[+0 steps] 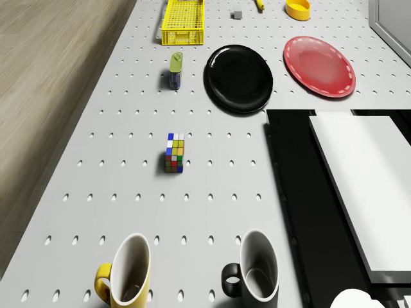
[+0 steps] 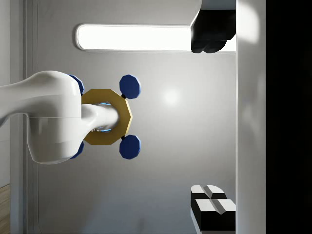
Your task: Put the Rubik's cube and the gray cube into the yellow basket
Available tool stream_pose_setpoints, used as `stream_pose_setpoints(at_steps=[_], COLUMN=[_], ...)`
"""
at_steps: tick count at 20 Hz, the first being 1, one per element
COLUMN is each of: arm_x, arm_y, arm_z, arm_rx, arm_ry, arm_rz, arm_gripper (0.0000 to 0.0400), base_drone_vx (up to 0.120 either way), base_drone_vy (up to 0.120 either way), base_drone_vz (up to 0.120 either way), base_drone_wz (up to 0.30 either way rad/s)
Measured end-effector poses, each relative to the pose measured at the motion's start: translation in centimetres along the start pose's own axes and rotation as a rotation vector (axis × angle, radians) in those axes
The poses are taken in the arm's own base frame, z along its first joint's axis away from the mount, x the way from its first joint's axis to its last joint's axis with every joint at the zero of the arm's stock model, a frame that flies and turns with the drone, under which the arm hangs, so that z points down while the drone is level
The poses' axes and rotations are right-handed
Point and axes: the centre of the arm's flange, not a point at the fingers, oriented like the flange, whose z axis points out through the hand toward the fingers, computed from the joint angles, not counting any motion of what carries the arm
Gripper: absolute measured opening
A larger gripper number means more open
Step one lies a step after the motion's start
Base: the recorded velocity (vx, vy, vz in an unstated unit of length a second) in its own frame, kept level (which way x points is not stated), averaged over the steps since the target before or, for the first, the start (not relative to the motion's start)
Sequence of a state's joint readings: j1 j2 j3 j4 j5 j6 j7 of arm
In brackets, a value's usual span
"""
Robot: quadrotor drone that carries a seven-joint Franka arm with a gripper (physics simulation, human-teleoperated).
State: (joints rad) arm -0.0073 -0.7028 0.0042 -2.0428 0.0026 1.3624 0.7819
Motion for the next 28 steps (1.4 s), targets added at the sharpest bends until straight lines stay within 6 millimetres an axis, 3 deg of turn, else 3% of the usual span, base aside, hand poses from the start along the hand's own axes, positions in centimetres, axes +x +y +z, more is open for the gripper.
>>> stream_pose_setpoints(at_steps=[22, 28], arm_x=[-0.19, -0.38], arm_y=[0.03, -0.09], arm_z=[-0.08, -0.07], arm_rx=[0.003, -0.009], arm_ry=[0.02, 0.039], arm_rz=[0.0, 0.0], arm_gripper=[0.04, 0.04], base_drone_vx=[0.12, 0.12], base_drone_vy=[0.12, 0.0], base_drone_vz=[0.0, 0.0], base_drone_wz=[0.0, 0.0])
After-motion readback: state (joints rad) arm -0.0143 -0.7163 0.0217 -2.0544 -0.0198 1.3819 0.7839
